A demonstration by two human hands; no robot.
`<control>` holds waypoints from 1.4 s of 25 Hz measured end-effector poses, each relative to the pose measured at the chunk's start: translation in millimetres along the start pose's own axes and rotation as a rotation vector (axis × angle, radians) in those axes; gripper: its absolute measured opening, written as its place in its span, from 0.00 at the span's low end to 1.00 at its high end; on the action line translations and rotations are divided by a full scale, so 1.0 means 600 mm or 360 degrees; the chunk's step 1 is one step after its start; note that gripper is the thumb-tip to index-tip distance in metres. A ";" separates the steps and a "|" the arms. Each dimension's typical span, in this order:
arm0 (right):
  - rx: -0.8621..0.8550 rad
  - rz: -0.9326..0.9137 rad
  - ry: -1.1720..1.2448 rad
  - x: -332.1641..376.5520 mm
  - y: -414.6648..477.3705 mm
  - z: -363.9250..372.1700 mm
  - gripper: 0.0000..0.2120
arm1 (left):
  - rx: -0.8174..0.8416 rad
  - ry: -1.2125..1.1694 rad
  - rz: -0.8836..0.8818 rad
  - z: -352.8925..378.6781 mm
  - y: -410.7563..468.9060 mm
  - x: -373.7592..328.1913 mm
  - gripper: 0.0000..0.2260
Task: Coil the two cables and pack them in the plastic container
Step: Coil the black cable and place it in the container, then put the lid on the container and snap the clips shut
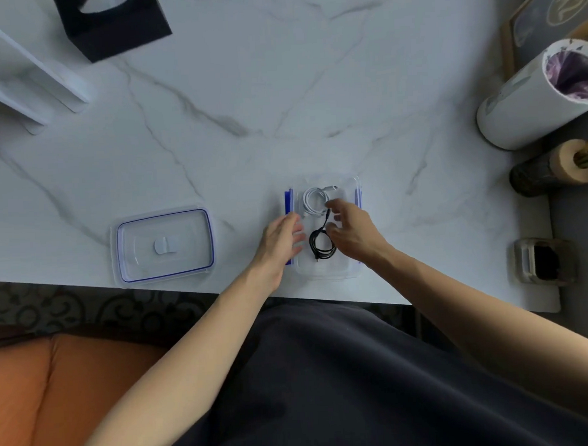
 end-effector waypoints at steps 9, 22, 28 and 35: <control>0.0186 -0.0362 0.0076 0.215 0.057 0.117 0.19 | -0.0703 0.0270 0.0410 -0.314 0.003 -0.060 0.11; 0.0428 0.0282 -0.0012 0.232 0.107 0.312 0.24 | -0.0793 0.0791 -0.0092 -0.554 0.020 -0.012 0.29; 0.0252 0.0337 0.0285 0.239 0.107 0.297 0.23 | -0.0757 0.0648 -0.0080 -0.553 0.031 -0.038 0.29; -0.0517 -0.0111 0.0703 0.292 0.060 0.131 0.14 | -0.0531 -0.0155 0.0022 -0.458 0.034 -0.131 0.50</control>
Point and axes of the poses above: each hand's wrist, its own y-axis towards the middle knuckle, its own z-axis out of the palm, x = y × z, the point moved 8 cm from there along y, towards the middle knuckle, and after that the axes turned 6 degrees about -y, right-handed, at the moved point
